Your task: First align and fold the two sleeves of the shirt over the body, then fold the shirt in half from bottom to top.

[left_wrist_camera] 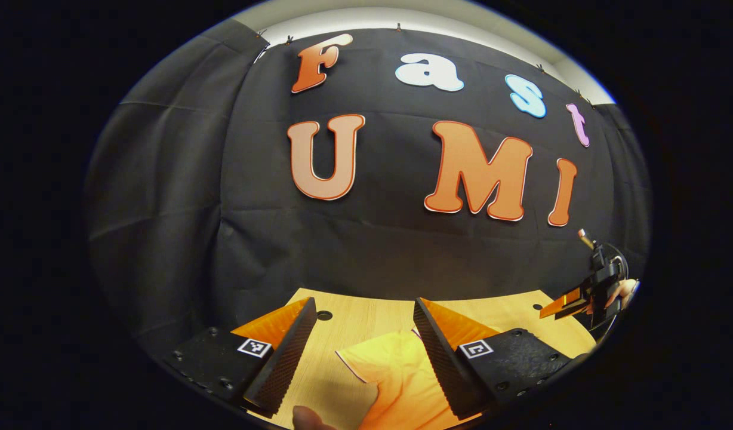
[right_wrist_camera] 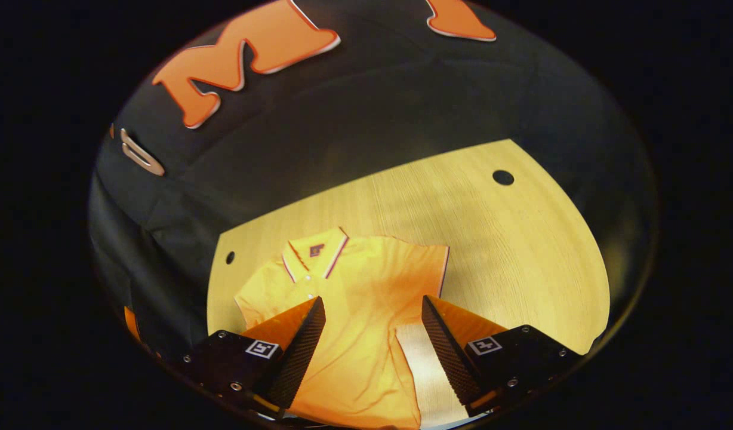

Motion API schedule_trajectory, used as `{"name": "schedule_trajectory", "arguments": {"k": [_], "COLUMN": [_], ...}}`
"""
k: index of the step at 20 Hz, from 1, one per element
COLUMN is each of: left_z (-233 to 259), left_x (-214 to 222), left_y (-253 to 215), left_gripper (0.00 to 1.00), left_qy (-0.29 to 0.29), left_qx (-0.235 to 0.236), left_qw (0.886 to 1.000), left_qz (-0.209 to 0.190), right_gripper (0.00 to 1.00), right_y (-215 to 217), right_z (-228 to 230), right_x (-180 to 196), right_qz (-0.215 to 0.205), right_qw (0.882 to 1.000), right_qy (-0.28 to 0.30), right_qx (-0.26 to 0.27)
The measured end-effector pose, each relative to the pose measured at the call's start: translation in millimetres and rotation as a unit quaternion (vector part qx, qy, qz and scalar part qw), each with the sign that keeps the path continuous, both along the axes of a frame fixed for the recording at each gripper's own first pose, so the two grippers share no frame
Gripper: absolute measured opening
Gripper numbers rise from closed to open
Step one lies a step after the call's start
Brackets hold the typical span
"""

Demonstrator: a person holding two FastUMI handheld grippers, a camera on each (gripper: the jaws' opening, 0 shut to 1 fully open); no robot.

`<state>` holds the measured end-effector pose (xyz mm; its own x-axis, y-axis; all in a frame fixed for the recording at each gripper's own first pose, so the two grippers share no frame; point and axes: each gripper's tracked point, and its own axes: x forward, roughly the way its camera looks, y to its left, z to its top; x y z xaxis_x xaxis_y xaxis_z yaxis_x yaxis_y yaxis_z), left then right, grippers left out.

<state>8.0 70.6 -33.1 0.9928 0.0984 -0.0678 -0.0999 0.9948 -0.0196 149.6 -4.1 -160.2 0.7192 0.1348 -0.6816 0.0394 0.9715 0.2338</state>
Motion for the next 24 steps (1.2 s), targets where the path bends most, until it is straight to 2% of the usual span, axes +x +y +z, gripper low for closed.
{"name": "schedule_trajectory", "arguments": {"k": [3,7,13,21,24], "left_z": [-9.8,-18.6,-28.1,-22.0,-24.8], "left_x": [11.5,27.5,55.0,74.0,77.9], "left_y": [6.5,19.4,30.6,33.6,34.5], "left_gripper": [0.98,0.98,0.98,0.98,0.98], "left_qy": [0.012,0.029,0.05,0.053,0.056], "left_qx": [-0.004,0.006,0.019,0.03,0.026], "left_qw": [1.0,0.999,0.998,0.998,0.998], "left_qz": [0.003,0.012,0.014,0.011,0.01], "right_gripper": [0.99,0.99,0.99,0.97,0.85], "right_y": [-8.9,-35.2,-45.2,-52.4,-55.6], "right_z": [-46.3,-96.3,-127.6,-141.6,-142.1], "right_x": [22.0,43.9,63.9,69.1,68.3], "right_qz": [-0.014,-0.06,-0.099,-0.112,-0.119], "right_qw": [0.997,0.987,0.977,0.972,0.971], "right_qy": [0.073,0.145,0.186,0.2,0.197], "right_qx": [-0.011,-0.027,-0.022,-0.055,-0.067]}}
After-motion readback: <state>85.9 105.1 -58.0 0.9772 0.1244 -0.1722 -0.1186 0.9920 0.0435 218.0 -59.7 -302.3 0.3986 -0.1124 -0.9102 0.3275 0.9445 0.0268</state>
